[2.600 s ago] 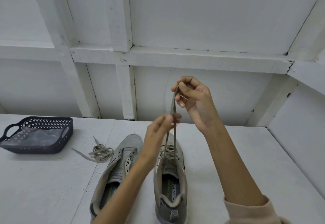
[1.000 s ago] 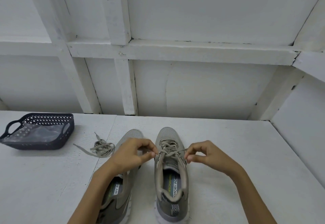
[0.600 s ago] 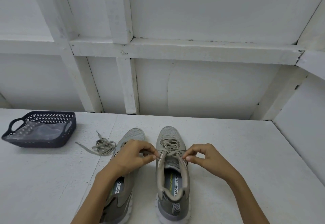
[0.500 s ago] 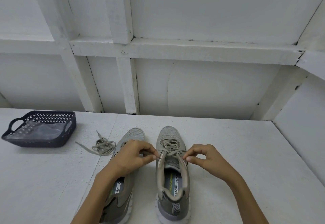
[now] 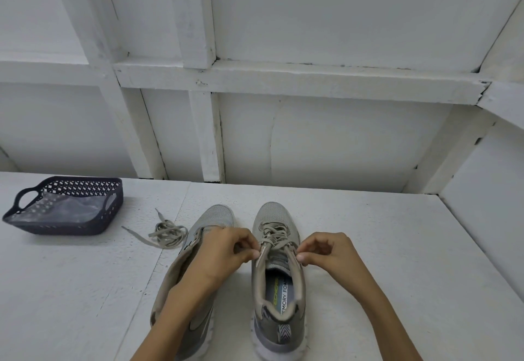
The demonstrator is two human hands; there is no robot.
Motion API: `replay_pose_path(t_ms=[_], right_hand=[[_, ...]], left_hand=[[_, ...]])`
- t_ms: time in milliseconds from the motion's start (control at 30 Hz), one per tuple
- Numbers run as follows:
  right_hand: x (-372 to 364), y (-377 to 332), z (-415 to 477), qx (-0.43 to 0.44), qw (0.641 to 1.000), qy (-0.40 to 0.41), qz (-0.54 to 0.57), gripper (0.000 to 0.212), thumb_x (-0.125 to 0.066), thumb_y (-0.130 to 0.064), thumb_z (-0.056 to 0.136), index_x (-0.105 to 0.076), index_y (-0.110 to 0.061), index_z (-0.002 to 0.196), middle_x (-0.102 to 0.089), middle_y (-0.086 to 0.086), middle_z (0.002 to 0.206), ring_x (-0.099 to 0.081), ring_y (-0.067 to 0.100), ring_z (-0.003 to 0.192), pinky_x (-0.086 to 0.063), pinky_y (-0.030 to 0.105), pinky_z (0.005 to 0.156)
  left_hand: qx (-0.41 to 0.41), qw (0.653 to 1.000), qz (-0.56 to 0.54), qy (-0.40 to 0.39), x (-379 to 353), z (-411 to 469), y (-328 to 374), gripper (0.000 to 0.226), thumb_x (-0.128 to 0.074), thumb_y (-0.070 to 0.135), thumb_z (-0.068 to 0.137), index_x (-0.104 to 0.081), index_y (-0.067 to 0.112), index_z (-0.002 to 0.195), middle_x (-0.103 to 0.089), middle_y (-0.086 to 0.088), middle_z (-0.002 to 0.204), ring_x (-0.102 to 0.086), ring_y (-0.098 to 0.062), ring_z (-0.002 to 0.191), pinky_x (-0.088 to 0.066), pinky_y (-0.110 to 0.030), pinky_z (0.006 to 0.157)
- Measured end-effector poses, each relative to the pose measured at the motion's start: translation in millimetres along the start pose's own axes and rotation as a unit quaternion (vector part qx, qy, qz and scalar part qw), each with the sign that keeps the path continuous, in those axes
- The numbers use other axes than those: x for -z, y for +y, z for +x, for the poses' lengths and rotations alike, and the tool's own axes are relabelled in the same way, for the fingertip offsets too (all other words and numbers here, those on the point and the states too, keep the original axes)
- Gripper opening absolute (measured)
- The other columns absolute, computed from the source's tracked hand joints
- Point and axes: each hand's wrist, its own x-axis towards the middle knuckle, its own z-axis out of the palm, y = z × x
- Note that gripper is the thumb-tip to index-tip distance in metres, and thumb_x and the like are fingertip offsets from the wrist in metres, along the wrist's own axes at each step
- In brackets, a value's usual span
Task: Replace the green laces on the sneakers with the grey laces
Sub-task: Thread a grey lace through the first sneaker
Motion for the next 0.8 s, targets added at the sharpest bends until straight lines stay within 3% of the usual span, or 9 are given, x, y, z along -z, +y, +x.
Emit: replay_pose_path(t_ms=[133,233,367,500,567,700,800], right_hand=[[-4,-1,-1,-0.012,1.0,0.013,-0.008,0.014,-0.077,0.0,0.075,-0.076,-0.014,0.073,-0.073,0.003,0.077,-0.066,0.008,0.072,-0.052,0.019,0.069],[-6,-2,-1,-0.029,1.0,0.012,0.002,0.015,-0.075,0.002,0.077,-0.077,-0.013,0.075,-0.073,0.003,0.079,-0.067,0.006,0.074,-0.051,0.016,0.07],[-5,-5,-3,-0.036,0.999,0.0,-0.009,0.019,-0.068,0.005,0.082,-0.078,-0.012,0.08,-0.073,0.001,0.076,-0.065,0.003,0.069,-0.05,0.016,0.068],[-7,-9,-6,-0.028,0.999,0.019,-0.011,0.024,-0.072,0.005,0.079,-0.076,-0.018,0.087,-0.071,0.004,0.07,-0.063,0.007,0.063,-0.052,0.019,0.066],[-11,-11,-7,-0.021,0.999,0.04,-0.012,0.028,-0.074,0.004,0.077,-0.073,-0.02,0.091,-0.071,0.003,0.067,-0.065,0.009,0.063,-0.052,0.022,0.067],[-16,-14,-10,-0.002,0.993,0.071,-0.099,0.025,-0.076,-0.011,0.08,-0.072,-0.031,0.094,-0.072,-0.006,0.069,-0.069,0.007,0.072,-0.056,0.03,0.078],[-17,-24,-13,0.016,0.98,0.032,-0.194,0.018,-0.075,-0.033,0.079,-0.07,-0.042,0.095,-0.07,-0.013,0.078,-0.065,0.001,0.077,-0.055,0.027,0.076]], left_hand=[[0.006,1.0,0.011,0.01,-1,-2,1,0.009,-0.08,0.022,0.075,-0.077,0.03,0.078,-0.068,0.016,0.07,-0.06,0.002,0.067,-0.045,-0.016,0.067],[0.014,1.0,0.018,0.013,-2,-3,3,0.011,-0.08,0.023,0.076,-0.078,0.032,0.081,-0.066,0.021,0.067,-0.063,0.001,0.069,-0.05,-0.022,0.072],[0.006,1.0,-0.001,0.029,-7,-8,6,0.024,-0.076,0.017,0.08,-0.075,0.031,0.099,-0.071,0.019,0.072,-0.065,0.006,0.074,-0.051,-0.023,0.078],[-0.001,0.998,0.002,0.06,-15,-14,6,0.028,-0.073,0.013,0.082,-0.072,0.035,0.1,-0.068,0.025,0.073,-0.064,0.007,0.074,-0.054,-0.027,0.075],[-0.013,0.997,0.015,0.077,-18,-19,10,0.023,-0.067,0.022,0.083,-0.07,0.036,0.101,-0.067,0.026,0.072,-0.064,0.006,0.074,-0.055,-0.027,0.073],[-0.028,0.994,0.059,0.085,-18,-26,18,0.029,-0.058,0.052,0.076,-0.061,0.04,0.102,-0.066,0.025,0.08,-0.06,0.013,0.078,-0.053,-0.023,0.072],[-0.054,0.986,0.149,0.043,-21,-24,22,0.026,-0.057,0.046,0.078,-0.048,0.038,0.101,-0.058,0.017,0.092,-0.062,0.001,0.085,-0.051,-0.03,0.066]])
